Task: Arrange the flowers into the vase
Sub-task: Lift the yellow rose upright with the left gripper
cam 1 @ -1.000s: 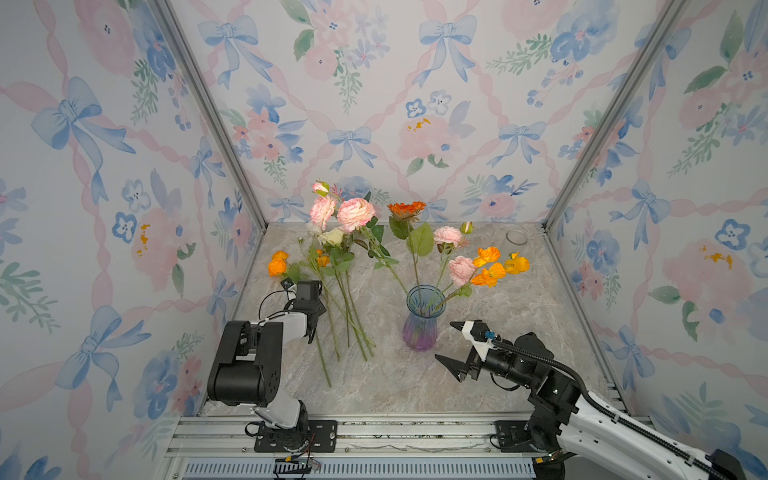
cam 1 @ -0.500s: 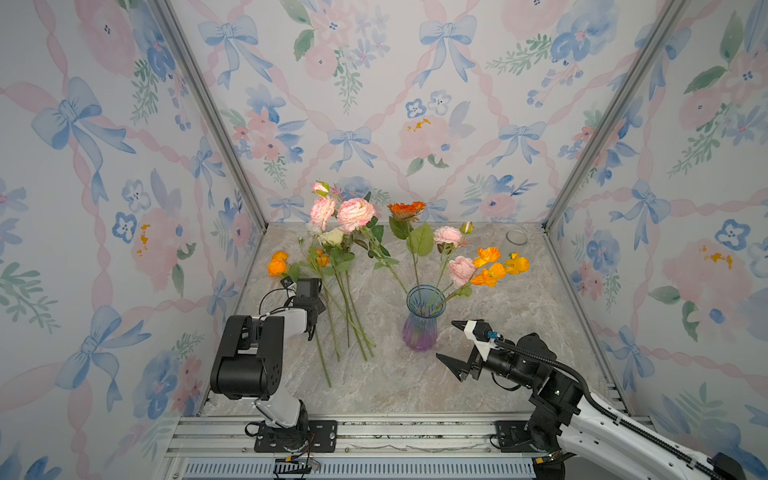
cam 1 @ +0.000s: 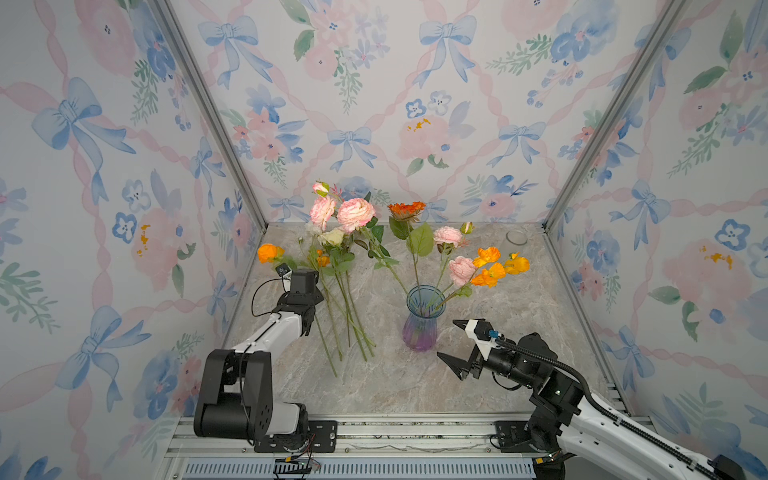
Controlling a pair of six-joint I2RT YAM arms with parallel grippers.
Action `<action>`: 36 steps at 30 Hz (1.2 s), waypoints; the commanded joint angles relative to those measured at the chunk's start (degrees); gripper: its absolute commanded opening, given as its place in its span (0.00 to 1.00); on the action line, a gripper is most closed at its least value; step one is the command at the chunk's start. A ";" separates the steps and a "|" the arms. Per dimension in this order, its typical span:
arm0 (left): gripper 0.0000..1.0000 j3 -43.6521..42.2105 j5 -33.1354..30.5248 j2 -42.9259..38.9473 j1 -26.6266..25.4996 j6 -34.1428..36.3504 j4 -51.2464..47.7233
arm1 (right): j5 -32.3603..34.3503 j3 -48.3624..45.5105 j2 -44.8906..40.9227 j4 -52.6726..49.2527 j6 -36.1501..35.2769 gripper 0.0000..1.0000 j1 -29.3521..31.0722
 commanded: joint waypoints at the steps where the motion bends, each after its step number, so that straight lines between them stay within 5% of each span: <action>1: 0.00 3.04 -6.87 -5.56 -2.96 3.82 -3.94 | 0.28 -0.13 0.01 -0.12 0.69 0.97 -0.50; 13: 0.00 7.94 -19.10 -23.76 -16.78 6.89 -4.30 | -0.40 -1.52 -2.23 0.72 2.91 0.97 -4.21; 20: 0.00 8.04 -19.19 -35.66 -18.78 1.76 -0.03 | -0.77 -1.62 -1.83 1.12 3.23 0.97 -4.82; 23: 0.00 7.20 -12.65 -38.50 -18.94 4.35 9.91 | -0.90 -1.62 -1.92 1.06 3.18 0.97 -4.81; 26: 0.00 4.57 0.85 -39.52 -18.95 8.21 24.34 | -1.83 -1.49 -1.83 1.17 3.18 0.97 -4.81; 31: 0.00 7.63 17.91 -34.28 -21.09 9.83 38.94 | -3.26 -1.53 -1.53 1.81 3.10 0.97 -4.81; 36: 0.00 12.44 22.77 -27.44 -28.81 14.68 44.48 | -3.36 -1.44 -1.30 1.71 3.01 0.97 -4.86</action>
